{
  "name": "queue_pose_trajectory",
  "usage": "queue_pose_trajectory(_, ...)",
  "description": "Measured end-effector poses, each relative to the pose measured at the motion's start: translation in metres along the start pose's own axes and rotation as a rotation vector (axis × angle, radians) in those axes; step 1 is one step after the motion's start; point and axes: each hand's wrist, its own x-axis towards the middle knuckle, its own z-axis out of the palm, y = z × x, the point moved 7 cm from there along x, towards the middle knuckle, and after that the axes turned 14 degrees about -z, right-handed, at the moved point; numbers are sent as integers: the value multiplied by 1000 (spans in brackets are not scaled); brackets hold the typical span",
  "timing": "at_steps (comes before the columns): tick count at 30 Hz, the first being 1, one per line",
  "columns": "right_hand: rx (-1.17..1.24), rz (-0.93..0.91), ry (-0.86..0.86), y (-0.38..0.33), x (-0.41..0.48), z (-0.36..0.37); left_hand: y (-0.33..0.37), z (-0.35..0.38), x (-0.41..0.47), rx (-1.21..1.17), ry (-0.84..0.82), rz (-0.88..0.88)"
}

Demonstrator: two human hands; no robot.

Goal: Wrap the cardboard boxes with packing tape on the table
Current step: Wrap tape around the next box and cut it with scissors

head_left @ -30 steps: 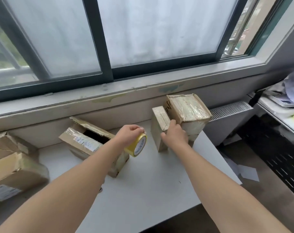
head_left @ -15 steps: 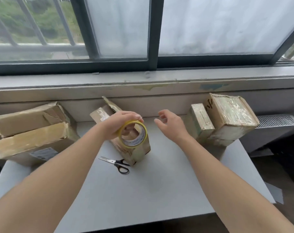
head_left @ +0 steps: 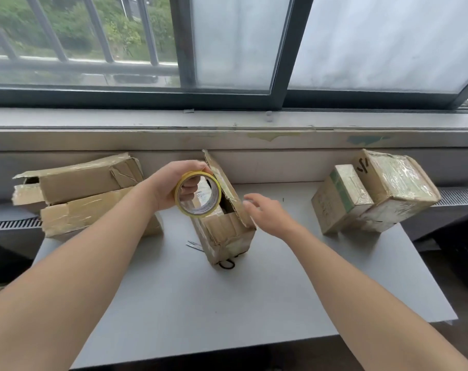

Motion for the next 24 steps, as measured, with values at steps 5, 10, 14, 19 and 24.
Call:
queue_pose_trajectory(5,-73,-80,104,-30,5,12,-38,-33,-12,9,196,-79)
queue_pose_trajectory(10,-463,-8,-214,-38,-5,79,-69,-46,-15,43,251,-139)
queue_pose_trajectory(14,-510,18,-176,-28,-4,78,-75,-57,-22,113,264,-140)
queue_pose_trajectory(19,-481,-49,-356,-7,-19,37,-69,-69,-22,79,274,-105)
queue_pose_trajectory(24,-578,-24,-449,-1,-30,25,-76,-56,-19,120,91,-187)
